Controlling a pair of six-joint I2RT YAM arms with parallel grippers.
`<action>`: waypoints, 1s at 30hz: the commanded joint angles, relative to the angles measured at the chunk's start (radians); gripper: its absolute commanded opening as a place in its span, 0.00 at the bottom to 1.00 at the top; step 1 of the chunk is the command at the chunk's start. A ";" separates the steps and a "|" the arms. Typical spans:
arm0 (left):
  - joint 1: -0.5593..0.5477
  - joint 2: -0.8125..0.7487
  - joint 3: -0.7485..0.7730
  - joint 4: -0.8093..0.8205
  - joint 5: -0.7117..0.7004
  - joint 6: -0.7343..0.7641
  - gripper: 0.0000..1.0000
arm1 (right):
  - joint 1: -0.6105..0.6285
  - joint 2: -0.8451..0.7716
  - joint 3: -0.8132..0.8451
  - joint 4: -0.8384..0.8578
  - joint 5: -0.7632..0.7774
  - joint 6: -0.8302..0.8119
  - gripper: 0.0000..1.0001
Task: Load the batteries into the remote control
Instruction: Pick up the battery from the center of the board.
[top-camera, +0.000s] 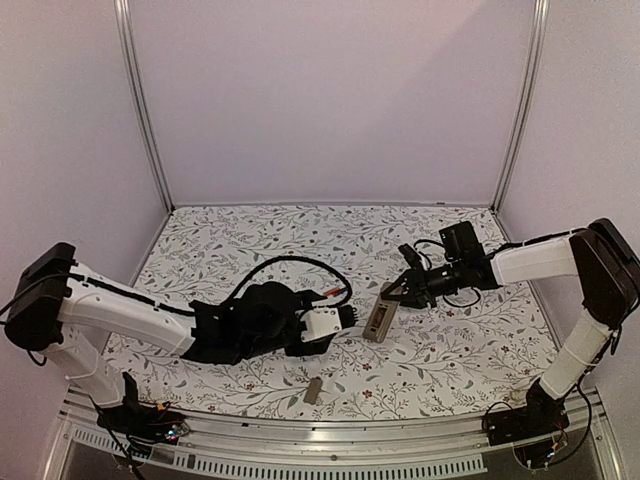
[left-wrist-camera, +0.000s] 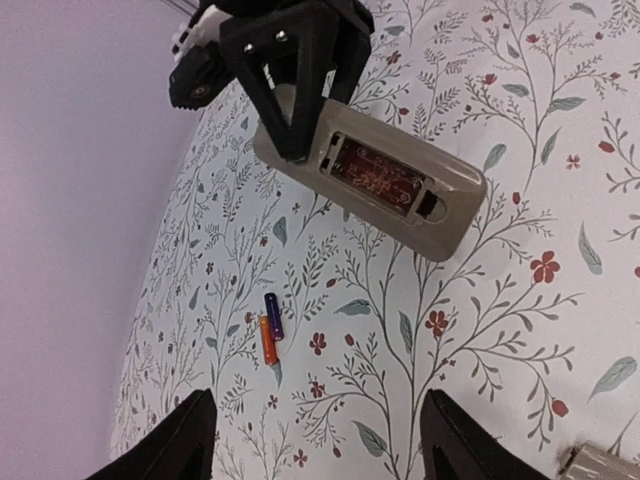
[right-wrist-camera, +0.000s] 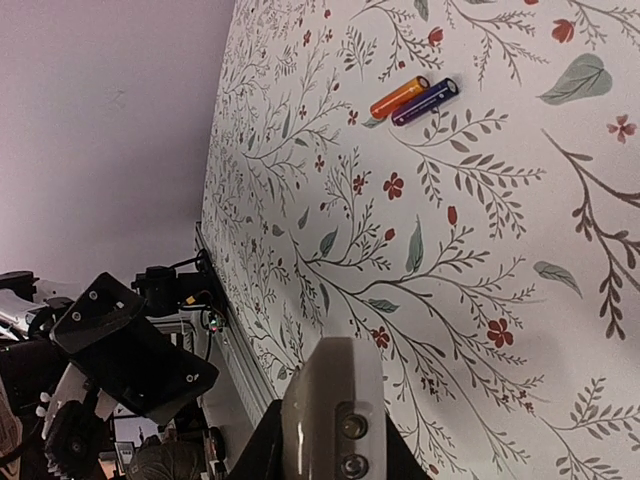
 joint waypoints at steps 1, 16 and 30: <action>0.037 -0.093 0.051 -0.184 0.025 -0.322 0.72 | -0.010 -0.069 -0.035 -0.005 0.016 -0.026 0.00; 0.360 0.027 0.348 -0.594 0.365 -0.624 0.65 | -0.060 -0.243 -0.137 -0.004 0.036 -0.121 0.00; 0.433 0.384 0.649 -0.762 0.461 -0.418 0.49 | -0.062 -0.376 -0.196 0.001 0.046 -0.213 0.00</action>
